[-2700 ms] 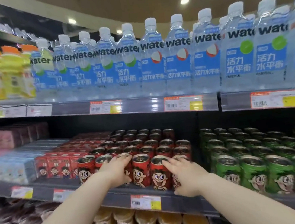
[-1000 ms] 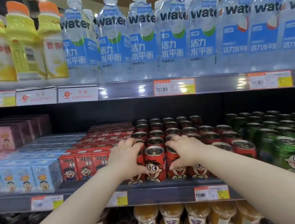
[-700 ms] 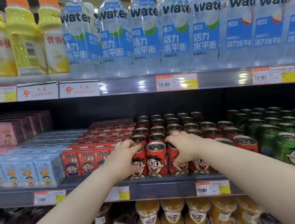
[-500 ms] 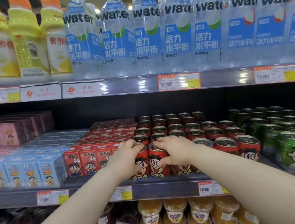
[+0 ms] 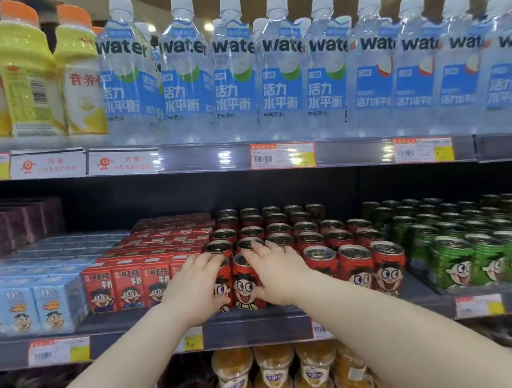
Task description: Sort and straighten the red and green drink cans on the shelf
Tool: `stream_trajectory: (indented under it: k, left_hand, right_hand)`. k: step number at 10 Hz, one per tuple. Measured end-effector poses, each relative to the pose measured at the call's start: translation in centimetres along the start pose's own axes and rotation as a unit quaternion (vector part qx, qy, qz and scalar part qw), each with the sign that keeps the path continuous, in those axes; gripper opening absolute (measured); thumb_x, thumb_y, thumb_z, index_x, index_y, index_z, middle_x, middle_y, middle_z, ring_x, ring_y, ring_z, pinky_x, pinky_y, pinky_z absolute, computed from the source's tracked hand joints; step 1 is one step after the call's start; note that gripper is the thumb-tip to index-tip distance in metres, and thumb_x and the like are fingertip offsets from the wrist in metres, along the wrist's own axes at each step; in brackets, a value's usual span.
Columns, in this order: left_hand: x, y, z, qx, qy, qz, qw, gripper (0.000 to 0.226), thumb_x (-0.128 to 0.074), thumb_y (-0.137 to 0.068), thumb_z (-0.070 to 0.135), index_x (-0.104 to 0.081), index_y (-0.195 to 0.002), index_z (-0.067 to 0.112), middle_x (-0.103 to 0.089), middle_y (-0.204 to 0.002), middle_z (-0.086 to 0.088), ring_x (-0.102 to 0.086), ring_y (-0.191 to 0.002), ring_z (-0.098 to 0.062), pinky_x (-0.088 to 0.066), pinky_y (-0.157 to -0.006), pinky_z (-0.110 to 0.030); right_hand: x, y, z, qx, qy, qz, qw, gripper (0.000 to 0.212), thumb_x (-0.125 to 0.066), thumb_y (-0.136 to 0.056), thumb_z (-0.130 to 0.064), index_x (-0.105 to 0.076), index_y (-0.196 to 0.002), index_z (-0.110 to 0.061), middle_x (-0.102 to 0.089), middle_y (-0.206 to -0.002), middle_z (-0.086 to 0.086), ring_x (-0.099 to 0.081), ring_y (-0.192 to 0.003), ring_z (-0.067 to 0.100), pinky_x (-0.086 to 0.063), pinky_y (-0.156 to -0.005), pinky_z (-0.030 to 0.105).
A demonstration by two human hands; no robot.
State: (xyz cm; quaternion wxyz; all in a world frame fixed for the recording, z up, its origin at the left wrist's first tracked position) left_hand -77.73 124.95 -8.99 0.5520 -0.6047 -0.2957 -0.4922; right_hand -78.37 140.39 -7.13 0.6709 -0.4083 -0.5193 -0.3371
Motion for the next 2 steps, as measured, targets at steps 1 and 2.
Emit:
stream_trajectory:
  k: [1, 2]
  left_hand:
    - [0.8, 1.4, 0.8, 0.031, 0.030, 0.028, 0.999, 0.079, -0.056, -0.081, 0.055, -0.021, -0.145, 0.025, -0.021, -0.153, -0.002, -0.015, -0.142, -0.025, -0.020, -0.117, -0.041]
    - [2.1, 3.2, 1.5, 0.031, -0.030, 0.038, 0.998, 0.075, -0.048, -0.084, 0.060, -0.024, -0.144, 0.024, -0.026, -0.152, -0.003, -0.021, -0.140, -0.024, -0.020, -0.115, -0.041]
  right_hand:
    - [0.9, 2.9, -0.3, 0.024, -0.020, 0.059, 0.998, 0.062, -0.053, -0.090, -0.034, -0.027, -0.145, -0.021, -0.023, -0.155, 0.006, -0.017, -0.143, 0.031, -0.022, -0.115, 0.048]
    - [-0.7, 8.2, -0.3, 0.039, -0.049, 0.013, 0.998, 0.040, -0.050, -0.090, -0.034, -0.050, -0.127, -0.019, -0.048, -0.134, 0.006, -0.040, -0.126, 0.027, -0.035, -0.105, 0.044]
Point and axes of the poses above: each hand's wrist, its own y-axis away from the middle knuckle, its own x-axis out of the back of the hand, z = x × y, the point moved 3 cm from there along -y, towards the middle knuckle
